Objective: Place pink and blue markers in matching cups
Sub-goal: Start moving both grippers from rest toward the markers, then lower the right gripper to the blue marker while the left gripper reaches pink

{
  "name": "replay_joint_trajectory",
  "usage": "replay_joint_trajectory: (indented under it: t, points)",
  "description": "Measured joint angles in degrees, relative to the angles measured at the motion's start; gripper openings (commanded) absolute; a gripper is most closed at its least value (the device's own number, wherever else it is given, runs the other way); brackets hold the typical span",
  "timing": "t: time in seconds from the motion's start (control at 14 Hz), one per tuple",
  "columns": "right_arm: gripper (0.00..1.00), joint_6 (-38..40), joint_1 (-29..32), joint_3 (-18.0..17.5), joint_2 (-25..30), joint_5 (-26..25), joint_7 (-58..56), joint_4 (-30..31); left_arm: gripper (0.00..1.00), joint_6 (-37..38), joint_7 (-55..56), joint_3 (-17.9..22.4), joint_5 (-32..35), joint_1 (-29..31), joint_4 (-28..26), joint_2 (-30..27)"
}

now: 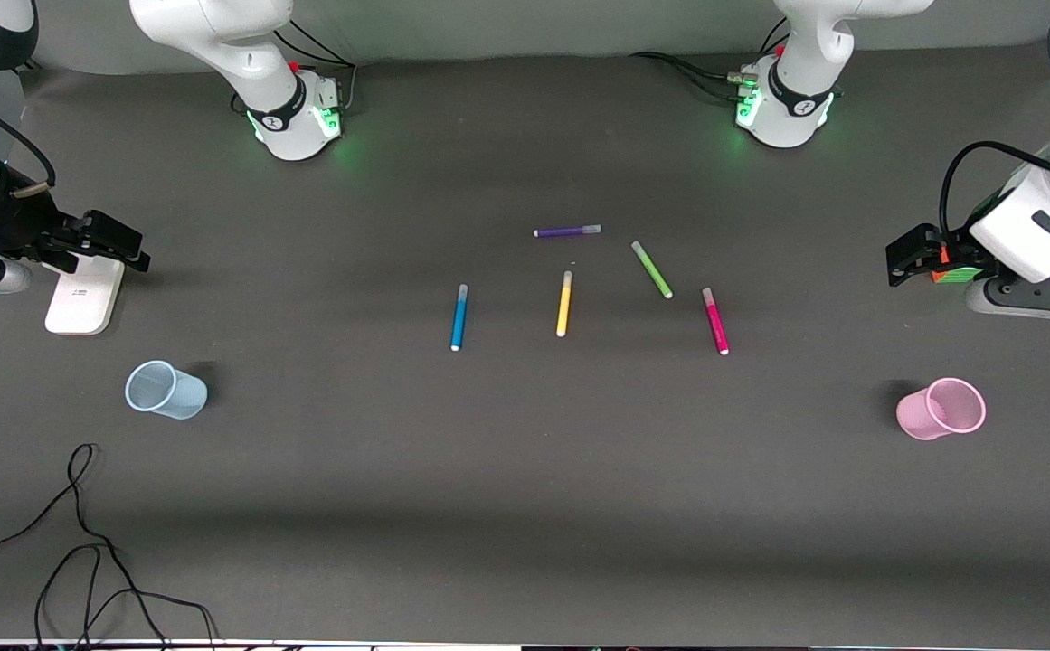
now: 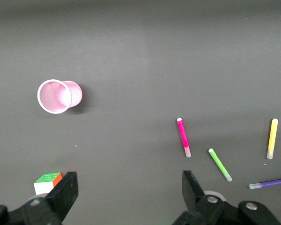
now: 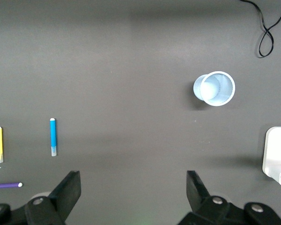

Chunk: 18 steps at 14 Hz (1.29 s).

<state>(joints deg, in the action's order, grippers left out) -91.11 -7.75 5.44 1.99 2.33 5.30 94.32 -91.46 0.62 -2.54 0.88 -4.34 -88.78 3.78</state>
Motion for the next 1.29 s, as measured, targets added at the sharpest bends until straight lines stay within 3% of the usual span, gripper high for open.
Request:
replay_joint_trajectory:
  t: [0.71,1.07,1.29]
  points:
    - [1.0,0.08,-0.43,-0.52,-0.97,0.0,-0.01,0.2,0.99,0.28,0.0,0.02,-0.01,0.01,0.02,0.04]
    - [1.0,-0.07,-4.79,-1.18,-3.93,0.19,1.99,-0.03,0.99,3.61,-0.02,-0.06,-0.08,-0.06,0.0,0.7]
    - [1.0,-0.37,-7.38,-3.63,-7.43,0.29,6.87,-2.66,0.99,6.49,-0.02,-0.05,-0.32,-0.01,0.0,2.02]
